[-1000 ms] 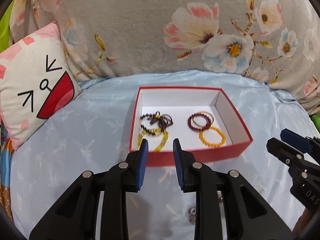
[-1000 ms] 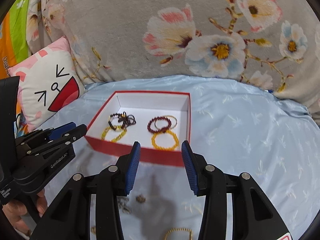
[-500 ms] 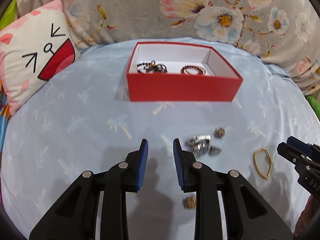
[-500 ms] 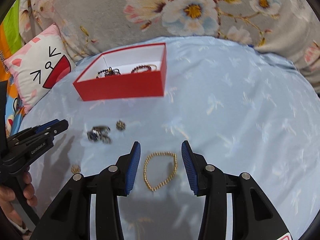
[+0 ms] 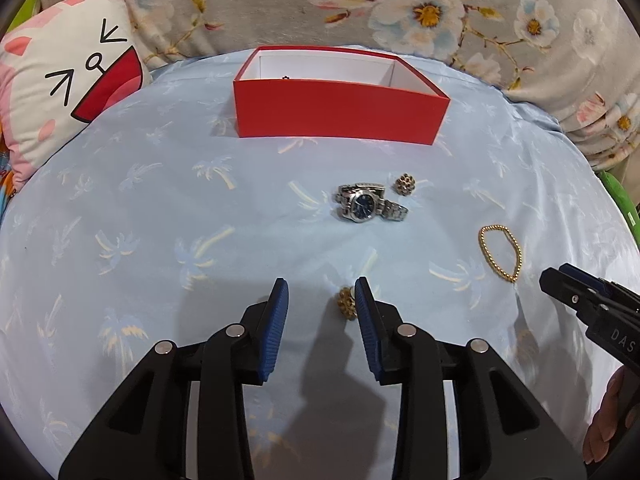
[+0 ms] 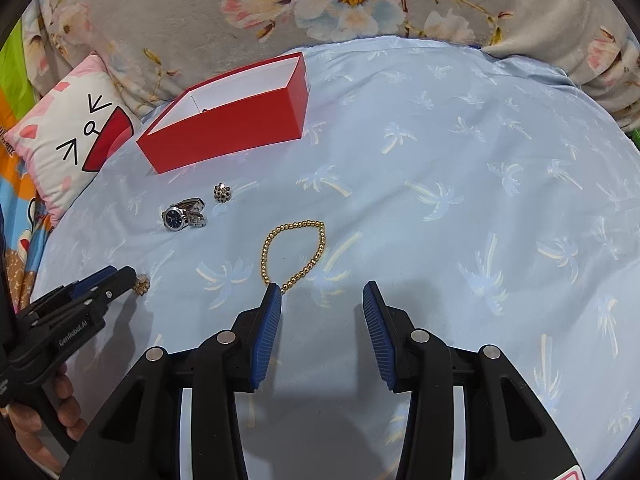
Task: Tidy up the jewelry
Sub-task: 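Close the right tool on the gold bead chain bracelet, then grasp the silver watch with the left tool while the right tool holds the gold chain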
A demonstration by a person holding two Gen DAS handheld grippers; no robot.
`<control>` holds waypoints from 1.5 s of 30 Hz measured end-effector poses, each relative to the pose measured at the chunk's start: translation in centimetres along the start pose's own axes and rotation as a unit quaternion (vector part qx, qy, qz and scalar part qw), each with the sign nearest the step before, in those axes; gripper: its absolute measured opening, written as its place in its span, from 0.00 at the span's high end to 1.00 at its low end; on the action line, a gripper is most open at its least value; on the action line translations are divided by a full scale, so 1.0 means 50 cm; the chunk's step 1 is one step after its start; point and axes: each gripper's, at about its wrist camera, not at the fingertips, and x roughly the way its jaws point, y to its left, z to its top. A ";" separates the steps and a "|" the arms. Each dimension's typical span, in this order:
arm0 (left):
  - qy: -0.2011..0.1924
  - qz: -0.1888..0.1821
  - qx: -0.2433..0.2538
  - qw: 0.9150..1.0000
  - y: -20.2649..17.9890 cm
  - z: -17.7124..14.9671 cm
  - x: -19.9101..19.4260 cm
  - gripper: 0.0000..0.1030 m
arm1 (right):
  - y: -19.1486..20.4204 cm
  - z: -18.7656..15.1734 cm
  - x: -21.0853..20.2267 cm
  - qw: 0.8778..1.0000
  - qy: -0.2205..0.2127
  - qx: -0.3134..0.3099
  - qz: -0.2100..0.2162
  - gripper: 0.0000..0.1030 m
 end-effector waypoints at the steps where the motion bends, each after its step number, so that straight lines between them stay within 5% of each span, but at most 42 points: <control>1: 0.000 0.000 0.000 1.000 -0.001 0.001 0.001 0.68 | 0.001 0.001 0.000 1.000 -0.001 0.000 0.000 0.59; 15: -0.004 0.008 -0.019 1.000 0.013 0.003 0.007 0.68 | 0.025 0.019 0.051 1.000 0.002 -0.001 -0.004 0.63; 25: -0.005 0.011 -0.022 1.000 0.015 0.014 0.012 0.68 | 0.038 0.020 0.070 0.998 -0.006 -0.036 -0.042 0.82; 33: -0.005 0.008 -0.023 1.000 0.013 0.026 0.016 0.68 | 0.023 0.020 0.067 0.999 -0.007 -0.021 -0.031 0.96; 45: -0.003 -0.018 -0.006 1.000 -0.025 0.085 0.077 0.57 | 0.016 0.017 0.065 1.000 -0.007 -0.007 -0.018 0.96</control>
